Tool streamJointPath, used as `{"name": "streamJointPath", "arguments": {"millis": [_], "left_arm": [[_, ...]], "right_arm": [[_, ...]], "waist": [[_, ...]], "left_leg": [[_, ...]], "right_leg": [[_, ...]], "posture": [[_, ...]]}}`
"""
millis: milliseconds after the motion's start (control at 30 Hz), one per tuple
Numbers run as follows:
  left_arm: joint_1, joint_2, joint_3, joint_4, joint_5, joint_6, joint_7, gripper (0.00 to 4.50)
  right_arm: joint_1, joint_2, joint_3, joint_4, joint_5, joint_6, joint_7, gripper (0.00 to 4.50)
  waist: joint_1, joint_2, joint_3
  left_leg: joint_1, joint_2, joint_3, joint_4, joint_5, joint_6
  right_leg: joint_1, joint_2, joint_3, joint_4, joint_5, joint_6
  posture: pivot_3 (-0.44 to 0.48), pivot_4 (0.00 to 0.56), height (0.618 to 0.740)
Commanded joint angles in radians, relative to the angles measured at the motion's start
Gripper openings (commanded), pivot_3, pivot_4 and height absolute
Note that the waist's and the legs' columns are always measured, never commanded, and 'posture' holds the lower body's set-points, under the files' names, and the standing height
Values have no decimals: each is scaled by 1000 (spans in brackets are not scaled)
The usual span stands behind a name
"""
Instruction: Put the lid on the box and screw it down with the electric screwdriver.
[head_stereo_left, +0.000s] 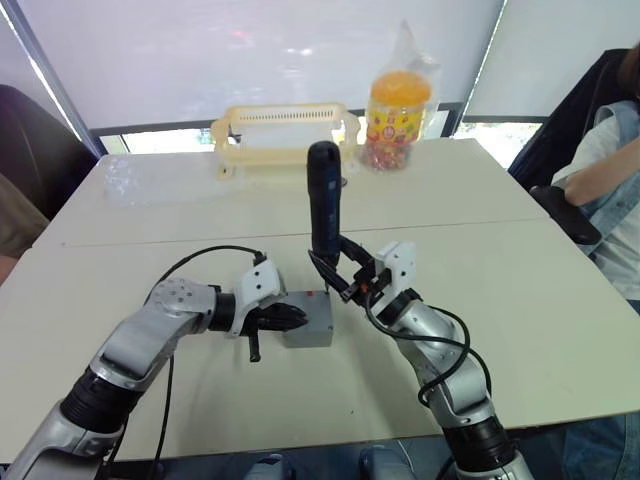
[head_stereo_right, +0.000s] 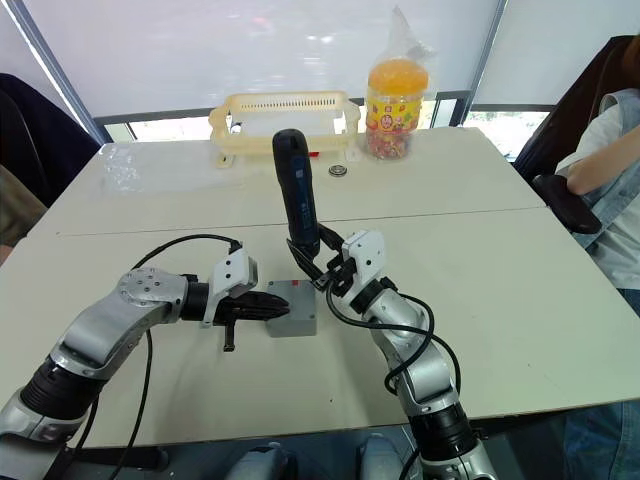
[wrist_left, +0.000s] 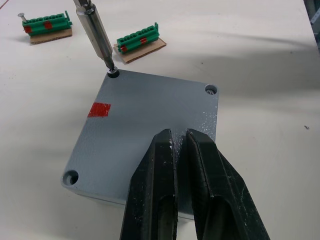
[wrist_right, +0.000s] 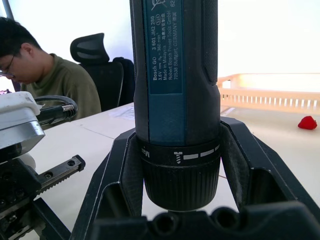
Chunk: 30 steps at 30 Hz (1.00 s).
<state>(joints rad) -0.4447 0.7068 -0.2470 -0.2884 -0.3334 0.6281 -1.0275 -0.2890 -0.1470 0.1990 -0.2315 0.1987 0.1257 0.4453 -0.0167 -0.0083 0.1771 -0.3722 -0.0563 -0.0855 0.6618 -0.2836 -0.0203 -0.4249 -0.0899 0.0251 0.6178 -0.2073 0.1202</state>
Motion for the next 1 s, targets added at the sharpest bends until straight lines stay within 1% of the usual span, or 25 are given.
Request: {"name": "streamJointPath", "arguments": {"millis": [33, 267, 667, 1000], "left_arm": [[11, 13, -28, 9, 25, 15, -3, 412], [8, 9, -30, 13, 28, 10, -3, 412], [7, 6, -28, 13, 28, 15, 1, 412], [11, 5, -25, 10, 29, 18, 6, 412]], "right_arm": [[35, -12, 0, 23, -2, 61, -3, 1789], [40, 15, 6, 20, 14, 83, -16, 1789], [58, 21, 33, 26, 8, 88, -10, 1789], [39, 18, 43, 100, -35, 18, -11, 1789]], "waist": [[0, 0, -3], [0, -1, -5], [0, 0, -8], [-1, -1, -9]], "left_leg": [[0, 0, 0, 0, 0, 0], [0, 0, 0, 0, 0, 0], [1, 0, 0, 0, 0, 1], [1, 1, 0, -1, -1, 1]], "right_leg": [[0, 0, 0, 0, 0, 0], [1, 0, 0, -1, 0, 0], [1, 0, 0, -1, -1, -1], [1, 0, 0, -1, -2, -2]], "posture": [[0, 150, 740], [0, 150, 740], [0, 150, 740], [0, 150, 740]]}}
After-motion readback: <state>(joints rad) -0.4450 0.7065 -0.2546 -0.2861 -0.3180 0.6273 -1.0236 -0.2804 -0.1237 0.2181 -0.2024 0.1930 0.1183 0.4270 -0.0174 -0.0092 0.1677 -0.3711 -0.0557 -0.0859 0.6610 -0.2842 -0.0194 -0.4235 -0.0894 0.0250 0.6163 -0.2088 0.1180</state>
